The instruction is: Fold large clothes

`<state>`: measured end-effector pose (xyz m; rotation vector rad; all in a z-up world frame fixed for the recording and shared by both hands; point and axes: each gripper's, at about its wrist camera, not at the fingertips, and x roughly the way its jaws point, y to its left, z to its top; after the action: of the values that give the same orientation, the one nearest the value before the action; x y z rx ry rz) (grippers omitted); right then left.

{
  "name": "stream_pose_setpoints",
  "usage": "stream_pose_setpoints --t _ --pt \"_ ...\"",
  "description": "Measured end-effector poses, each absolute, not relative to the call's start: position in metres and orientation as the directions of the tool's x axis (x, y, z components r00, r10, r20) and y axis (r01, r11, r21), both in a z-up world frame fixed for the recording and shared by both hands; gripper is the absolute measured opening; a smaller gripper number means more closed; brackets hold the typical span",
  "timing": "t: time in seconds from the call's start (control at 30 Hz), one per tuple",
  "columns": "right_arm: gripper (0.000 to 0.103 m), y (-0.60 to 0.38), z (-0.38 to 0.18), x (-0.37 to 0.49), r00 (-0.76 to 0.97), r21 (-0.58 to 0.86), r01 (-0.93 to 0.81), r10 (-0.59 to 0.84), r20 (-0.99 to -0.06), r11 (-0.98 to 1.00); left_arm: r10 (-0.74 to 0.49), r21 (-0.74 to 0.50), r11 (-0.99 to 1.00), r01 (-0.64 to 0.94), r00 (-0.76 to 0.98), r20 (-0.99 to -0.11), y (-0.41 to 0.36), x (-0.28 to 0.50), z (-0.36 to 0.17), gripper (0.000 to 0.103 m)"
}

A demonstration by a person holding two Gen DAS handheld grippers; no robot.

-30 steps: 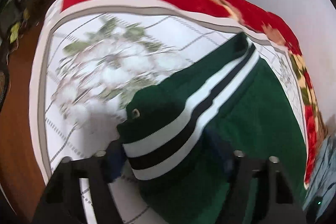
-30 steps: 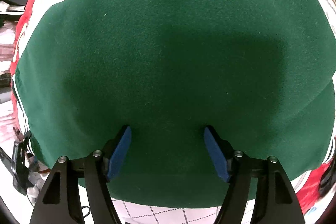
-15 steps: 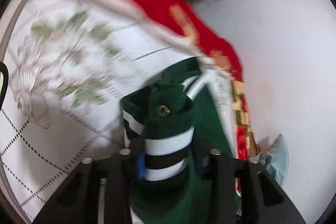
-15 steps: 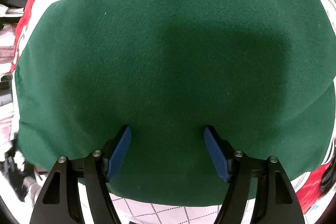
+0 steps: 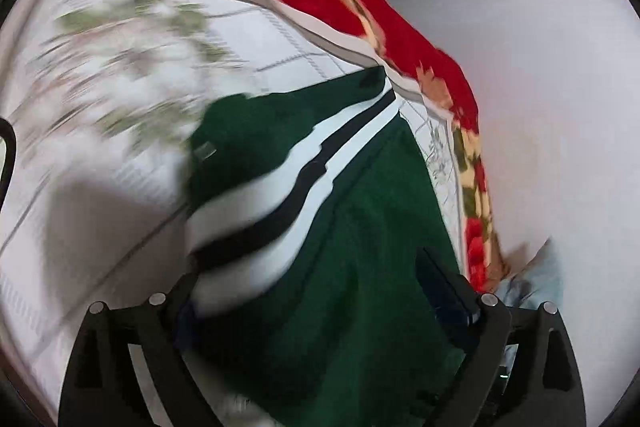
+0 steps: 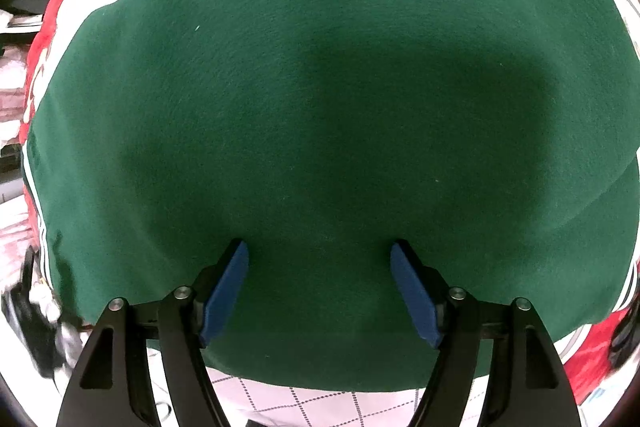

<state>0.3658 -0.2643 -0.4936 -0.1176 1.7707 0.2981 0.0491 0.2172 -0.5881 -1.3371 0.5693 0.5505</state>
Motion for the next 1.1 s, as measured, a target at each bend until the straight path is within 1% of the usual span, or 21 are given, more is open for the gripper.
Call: stream_pose_setpoints --t 0.1,0.23,0.37,0.4,0.43,0.47,0.5,0.53,0.67,0.7,0.73,0.77,0.8,0.87,0.9,0.93,0.97,1.0,1.03,1.07,1.1 --pt "0.077 -0.269 -0.495 0.369 -0.226 0.138 -0.231 0.085 -0.97 0.963 0.019 -0.73 0.081 -0.678 0.734 -0.679 0.2 0.03 -0.593 0.094" --pt "0.082 -0.258 -0.504 0.363 -0.226 0.137 -0.225 0.085 -0.97 0.965 -0.103 -0.756 -0.041 -0.654 0.755 -0.648 0.173 0.052 -0.622 0.094" --pt "0.084 -0.258 -0.503 0.367 -0.225 0.138 -0.228 0.086 -0.971 0.964 -0.029 -0.724 0.063 -0.687 0.724 -0.69 0.178 0.083 -0.617 0.093" --pt "0.084 -0.259 -0.503 0.368 -0.225 0.139 -0.229 0.087 -0.97 0.963 -0.001 -0.717 0.078 -0.692 0.719 -0.695 0.185 0.09 -0.614 0.088" --pt "0.084 -0.259 -0.503 0.369 -0.227 0.142 -0.229 0.088 -0.97 0.963 0.03 -0.705 0.082 -0.704 0.709 -0.705 0.193 0.096 -0.611 0.08" --pt "0.084 -0.26 -0.503 0.37 -0.231 0.149 -0.228 0.095 -0.968 0.962 0.039 -0.701 0.075 -0.709 0.704 -0.709 0.197 0.097 -0.61 0.061" --pt "0.084 -0.26 -0.508 0.368 -0.235 0.16 -0.225 0.105 -0.966 0.961 0.059 -0.696 0.071 -0.714 0.7 -0.712 0.203 0.097 -0.607 0.02" --pt "0.084 -0.26 -0.507 0.37 -0.244 0.182 -0.221 0.127 -0.961 0.958 0.089 -0.678 0.102 -0.728 0.685 -0.723 0.209 0.097 -0.598 0.011" --pt "0.084 -0.256 -0.516 0.363 -0.267 0.228 -0.225 0.165 -0.949 0.947 0.154 -0.648 0.255 -0.718 0.691 -0.706 0.211 0.097 -0.571 0.012" --pt "0.084 -0.254 -0.516 0.363 -0.266 0.225 -0.233 0.16 -0.951 0.946 0.143 -0.654 0.257 -0.712 0.697 -0.703 0.214 0.098 -0.575 0.017" --pt "0.084 -0.252 -0.517 0.363 -0.262 0.213 -0.249 0.146 -0.954 0.945 0.11 -0.676 0.23 -0.7 0.709 -0.697 0.22 0.098 -0.585 0.017" --pt "0.084 -0.251 -0.517 0.362 -0.258 0.206 -0.26 0.138 -0.956 0.943 0.081 -0.694 0.194 -0.693 0.717 -0.693 0.227 0.103 -0.596 0.022" --pt "0.085 -0.251 -0.517 0.363 -0.256 0.205 -0.265 0.136 -0.957 0.942 0.047 -0.724 0.153 -0.673 0.736 -0.675 0.229 0.096 -0.607 0.034" --pt "0.086 -0.251 -0.517 0.363 -0.254 0.206 -0.281 0.134 -0.958 0.937 0.004 -0.769 0.045 -0.637 0.77 -0.638 0.237 0.09 -0.632 0.048" --pt "0.086 -0.251 -0.517 0.363 -0.255 0.208 -0.285 0.135 -0.958 0.936 0.0 -0.798 0.007 -0.603 0.798 -0.603 0.241 0.092 -0.642 0.049" --pt "0.086 -0.252 -0.517 0.363 -0.255 0.211 -0.29 0.137 -0.957 0.933 0.017 -0.794 0.022 -0.607 0.795 -0.607 0.242 0.098 -0.641 0.049" --pt "0.087 -0.252 -0.517 0.363 -0.257 0.219 -0.299 0.142 -0.956 0.929 0.021 -0.781 0.06 -0.622 0.783 -0.622 0.242 0.108 -0.635 0.048" --pt "0.088 -0.252 -0.517 0.365 -0.259 0.225 -0.306 0.146 -0.955 0.925 0.041 -0.75 0.118 -0.651 0.758 -0.652 0.24 0.118 -0.626 0.044" --pt "0.088 -0.251 -0.517 0.367 -0.258 0.229 -0.313 0.15 -0.954 0.922 0.074 -0.685 0.196 -0.702 0.707 -0.703 0.237 0.131 -0.613 0.033" --pt "0.088 -0.251 -0.517 0.368 -0.26 0.236 -0.315 0.155 -0.953 0.919 0.1 -0.645 0.245 -0.724 0.681 -0.726 0.235 0.138 -0.604 0.013" --pt "0.088 -0.252 -0.516 0.369 -0.264 0.243 -0.315 0.161 -0.951 0.918 0.122 -0.618 0.279 -0.735 0.665 -0.737 0.235 0.144 -0.594 0.01"
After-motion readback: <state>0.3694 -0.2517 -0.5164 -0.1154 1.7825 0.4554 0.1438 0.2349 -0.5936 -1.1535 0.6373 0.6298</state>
